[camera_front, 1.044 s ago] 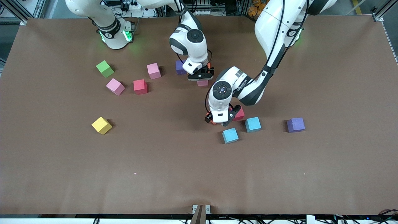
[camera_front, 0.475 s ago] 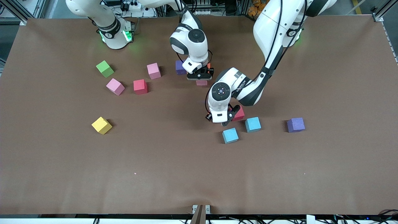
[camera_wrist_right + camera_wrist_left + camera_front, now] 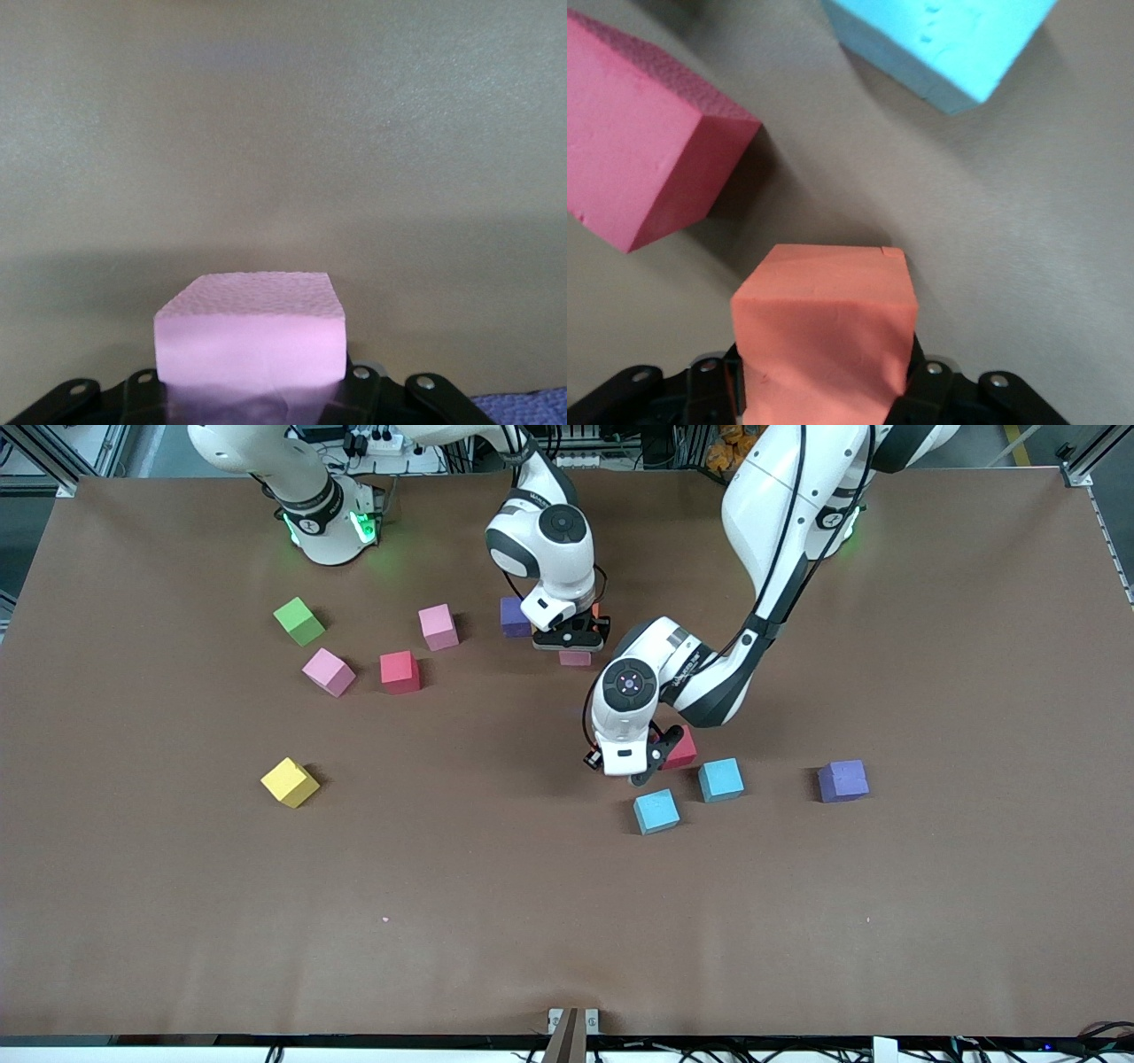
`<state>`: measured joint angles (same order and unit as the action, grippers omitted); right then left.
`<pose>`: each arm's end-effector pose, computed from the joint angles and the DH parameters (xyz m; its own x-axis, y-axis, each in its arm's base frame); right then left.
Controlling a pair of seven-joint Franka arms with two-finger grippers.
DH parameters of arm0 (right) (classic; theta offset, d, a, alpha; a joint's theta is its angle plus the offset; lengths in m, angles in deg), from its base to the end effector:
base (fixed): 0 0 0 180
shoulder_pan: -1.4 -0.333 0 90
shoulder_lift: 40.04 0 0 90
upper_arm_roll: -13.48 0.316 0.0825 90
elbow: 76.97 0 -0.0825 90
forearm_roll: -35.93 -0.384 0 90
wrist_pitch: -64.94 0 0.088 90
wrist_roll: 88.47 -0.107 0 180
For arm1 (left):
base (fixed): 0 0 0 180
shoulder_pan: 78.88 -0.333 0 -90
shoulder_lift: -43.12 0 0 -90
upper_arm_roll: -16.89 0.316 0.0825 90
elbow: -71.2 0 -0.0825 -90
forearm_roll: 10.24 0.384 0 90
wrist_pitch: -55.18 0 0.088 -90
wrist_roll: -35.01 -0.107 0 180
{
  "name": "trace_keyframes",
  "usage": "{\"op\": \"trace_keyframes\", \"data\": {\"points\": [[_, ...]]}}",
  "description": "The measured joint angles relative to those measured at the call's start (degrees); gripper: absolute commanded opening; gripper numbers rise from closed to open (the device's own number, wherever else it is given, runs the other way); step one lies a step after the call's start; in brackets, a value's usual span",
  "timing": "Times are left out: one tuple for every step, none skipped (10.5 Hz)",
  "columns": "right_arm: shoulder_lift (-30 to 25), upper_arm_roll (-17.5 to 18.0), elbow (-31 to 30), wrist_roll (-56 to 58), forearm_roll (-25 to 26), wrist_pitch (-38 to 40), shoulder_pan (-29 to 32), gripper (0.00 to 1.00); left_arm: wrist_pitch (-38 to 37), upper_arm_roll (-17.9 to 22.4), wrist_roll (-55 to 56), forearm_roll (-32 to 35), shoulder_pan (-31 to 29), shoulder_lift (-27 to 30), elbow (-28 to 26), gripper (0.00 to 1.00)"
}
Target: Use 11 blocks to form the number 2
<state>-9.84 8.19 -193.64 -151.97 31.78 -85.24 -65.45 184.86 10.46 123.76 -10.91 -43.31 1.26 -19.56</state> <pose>0.2882 0.5303 0.1877 0.9960 -0.0825 0.0332 -0.0807 -0.9954 -0.0518 0.5220 -0.4567 0.2052 0.6559 0.7501 -0.0844 0.7494 -0.6605 -0.0468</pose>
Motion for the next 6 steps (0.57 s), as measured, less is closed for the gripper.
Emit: {"op": "trace_keyframes", "data": {"points": [[0.0,-0.06,0.0,-0.28,0.01,0.04,-0.15,0.99,0.0,0.13,-1.5,0.0,-0.1,0.33,0.14,0.06],[0.0,-0.13,0.03,-0.39,0.02,0.17,-0.26,1.0,-0.01,0.22,-2.52,0.0,-0.27,0.83,0.17,0.06],[0.04,-0.12,0.04,-0.5,0.01,0.73,-0.38,1.0,-0.05,0.28,-3.12,0.0,-0.39,1.31,0.17,0.06],[0.11,-0.12,0.0,-0.72,0.01,1.35,-0.58,1.0,-0.08,0.33,-3.22,0.0,-0.42,1.6,0.17,0.06],[0.06,-0.12,0.06,-0.88,0.01,1.37,-0.67,1.0,-0.1,0.34,-3.22,0.0,-0.42,1.68,0.17,0.06],[-0.17,-0.22,0.29,-0.98,0.01,1.39,-0.67,1.0,-0.12,0.34,-3.22,0.0,-0.41,1.68,0.14,0.06]]}}
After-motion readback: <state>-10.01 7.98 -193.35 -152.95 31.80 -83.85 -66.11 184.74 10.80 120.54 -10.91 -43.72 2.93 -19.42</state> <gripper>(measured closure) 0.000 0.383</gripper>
